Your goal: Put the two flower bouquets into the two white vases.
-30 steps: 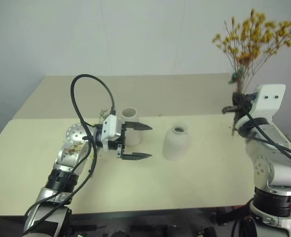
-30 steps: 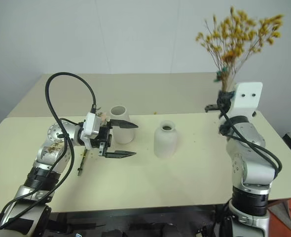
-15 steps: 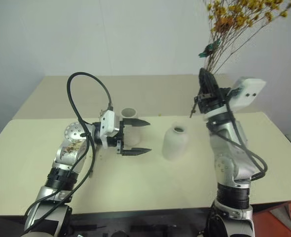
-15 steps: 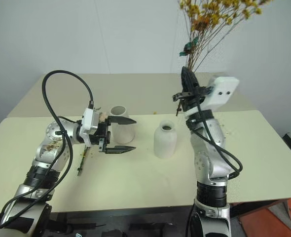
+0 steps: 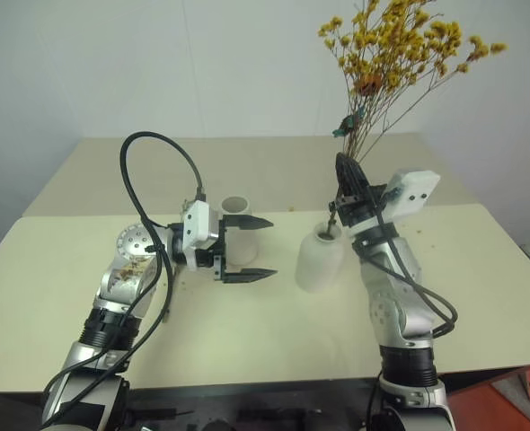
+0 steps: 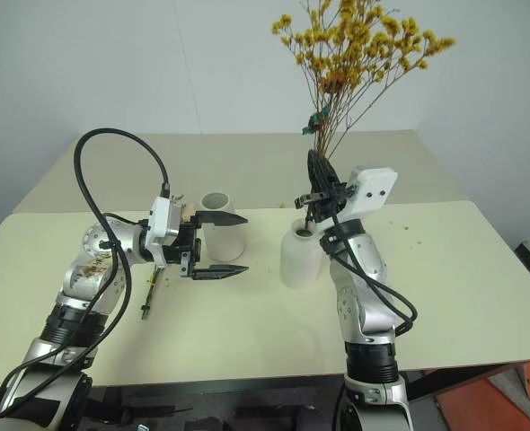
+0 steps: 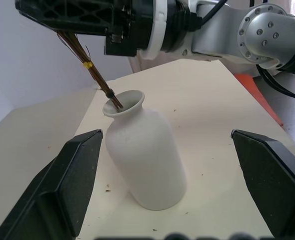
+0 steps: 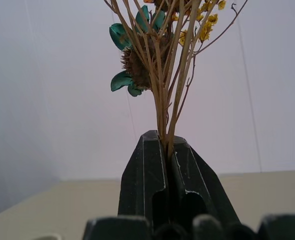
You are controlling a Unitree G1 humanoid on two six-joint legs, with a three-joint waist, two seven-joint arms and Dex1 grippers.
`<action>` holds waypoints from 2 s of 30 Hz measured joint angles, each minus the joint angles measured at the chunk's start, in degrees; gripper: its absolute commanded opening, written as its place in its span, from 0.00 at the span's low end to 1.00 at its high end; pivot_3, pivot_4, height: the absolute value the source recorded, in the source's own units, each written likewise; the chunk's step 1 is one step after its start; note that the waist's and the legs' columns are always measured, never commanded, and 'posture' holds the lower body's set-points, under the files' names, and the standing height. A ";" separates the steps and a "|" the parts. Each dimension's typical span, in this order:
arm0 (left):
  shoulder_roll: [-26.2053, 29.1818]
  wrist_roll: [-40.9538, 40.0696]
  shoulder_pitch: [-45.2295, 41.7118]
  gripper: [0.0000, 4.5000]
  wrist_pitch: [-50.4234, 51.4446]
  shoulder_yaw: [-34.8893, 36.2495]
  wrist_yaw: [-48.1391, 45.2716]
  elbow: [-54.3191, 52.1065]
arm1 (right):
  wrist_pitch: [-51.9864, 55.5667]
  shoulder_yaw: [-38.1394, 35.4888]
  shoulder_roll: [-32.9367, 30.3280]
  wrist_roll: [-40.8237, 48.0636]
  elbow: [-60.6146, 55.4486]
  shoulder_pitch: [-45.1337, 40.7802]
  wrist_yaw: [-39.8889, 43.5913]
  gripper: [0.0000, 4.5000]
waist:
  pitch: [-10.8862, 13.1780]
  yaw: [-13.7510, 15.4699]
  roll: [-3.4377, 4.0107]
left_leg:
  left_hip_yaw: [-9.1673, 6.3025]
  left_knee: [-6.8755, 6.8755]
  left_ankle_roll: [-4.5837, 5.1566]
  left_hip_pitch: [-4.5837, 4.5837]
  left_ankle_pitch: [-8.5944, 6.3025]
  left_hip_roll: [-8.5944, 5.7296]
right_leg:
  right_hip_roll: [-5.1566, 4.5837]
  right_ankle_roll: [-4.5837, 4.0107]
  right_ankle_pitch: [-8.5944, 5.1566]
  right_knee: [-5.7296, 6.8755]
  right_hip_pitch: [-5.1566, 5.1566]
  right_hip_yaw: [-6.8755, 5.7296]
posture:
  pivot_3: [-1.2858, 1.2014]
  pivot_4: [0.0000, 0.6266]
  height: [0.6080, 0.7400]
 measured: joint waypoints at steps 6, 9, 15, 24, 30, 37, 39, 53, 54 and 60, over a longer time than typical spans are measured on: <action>0.56 -0.12 0.08 1.00 0.87 0.00 -0.18 -0.05 | -0.20 2.21 0.67 -0.10 -0.56 3.91 0.45 0.01 | 0.00 -0.10 0.00 | 0.00 -0.01 0.00 0.00 0.00 0.00 | 0.01 0.00 0.00 0.00 -0.01 0.01 | 0.52 0.24 1.00; 1.16 -1.13 0.32 1.00 1.81 0.01 -1.03 -0.73 | -1.92 2.84 1.47 -0.90 -0.56 5.51 0.46 0.01 | 0.00 -0.09 0.01 | 0.00 -0.01 0.00 0.01 0.00 0.00 | 0.01 0.00 0.00 -0.01 0.00 0.01 | 0.52 0.24 1.00; 1.77 -1.40 0.73 1.00 1.91 0.01 -1.20 -0.92 | -5.84 3.80 1.64 -2.81 -0.55 6.17 0.80 0.06 | 0.01 -0.06 0.01 | 0.00 -0.01 0.00 0.03 0.00 0.00 | 0.01 0.00 -0.01 -0.01 0.01 0.01 | 0.52 0.24 1.00; 1.97 -1.38 1.69 1.00 1.75 0.31 -1.07 -0.90 | -6.11 4.57 0.69 -4.90 -2.02 8.33 0.87 0.71 | 0.01 -0.03 0.01 | 0.00 -0.02 0.00 0.01 0.00 0.00 | 0.01 0.00 -0.01 -0.03 0.00 0.01 | 0.52 0.24 1.00; 2.00 -1.29 1.93 1.00 1.42 0.55 -0.99 -0.86 | -4.05 4.44 -0.80 -4.51 -6.93 11.61 0.48 0.99 | 0.01 0.00 0.01 | 0.00 -0.03 0.00 0.02 0.00 0.00 | 0.01 -0.01 -0.01 -0.02 0.01 0.01 | 0.52 0.24 1.00; 1.47 -0.13 1.92 1.00 -0.26 0.49 -0.94 -0.27 | -1.14 2.30 -3.20 -4.30 -12.32 16.47 -0.72 0.99 | 0.01 0.05 0.01 | 0.00 -0.03 0.00 0.02 0.00 0.00 | 0.02 -0.01 -0.02 -0.03 0.02 0.01 | 0.52 0.24 1.00; 1.43 0.05 1.92 1.00 -0.36 0.50 -0.93 -0.03 | -0.46 1.39 -3.90 -4.10 -13.32 17.73 -1.05 0.99 | 0.01 0.02 0.01 | 0.01 -0.02 0.00 0.03 0.00 0.01 | 0.02 -0.01 -0.02 -0.03 0.02 0.01 | 0.52 0.24 1.00; 5.50 -3.38 8.42 1.00 2.66 5.33 0.42 -4.16 | 13.53 -10.82 -29.39 16.30 -33.22 32.21 12.77 0.99 | 0.01 -0.08 0.01 | 0.04 -0.04 0.01 0.16 -0.01 0.08 | 0.06 0.34 -0.26 -0.05 0.17 0.04 | 0.52 0.24 1.00; 6.02 -3.46 9.05 1.00 3.16 5.58 0.62 -4.65 | 14.96 -11.19 -31.32 17.70 -34.11 32.50 13.75 0.99 | 0.01 -0.05 0.01 | 0.04 -0.04 0.01 0.17 -0.01 0.07 | 0.06 0.34 -0.26 -0.05 0.19 0.05 | 0.52 0.24 1.00; 9.32 -3.99 17.53 1.00 9.95 10.85 9.23 -11.79 | 23.33 -11.66 -45.45 25.96 -36.86 30.47 21.58 0.99 | 0.03 0.10 -0.02 | 0.05 -0.04 0.01 0.10 -0.01 0.11 | 0.04 0.36 -0.27 -0.13 0.15 0.04 | 0.52 0.24 1.00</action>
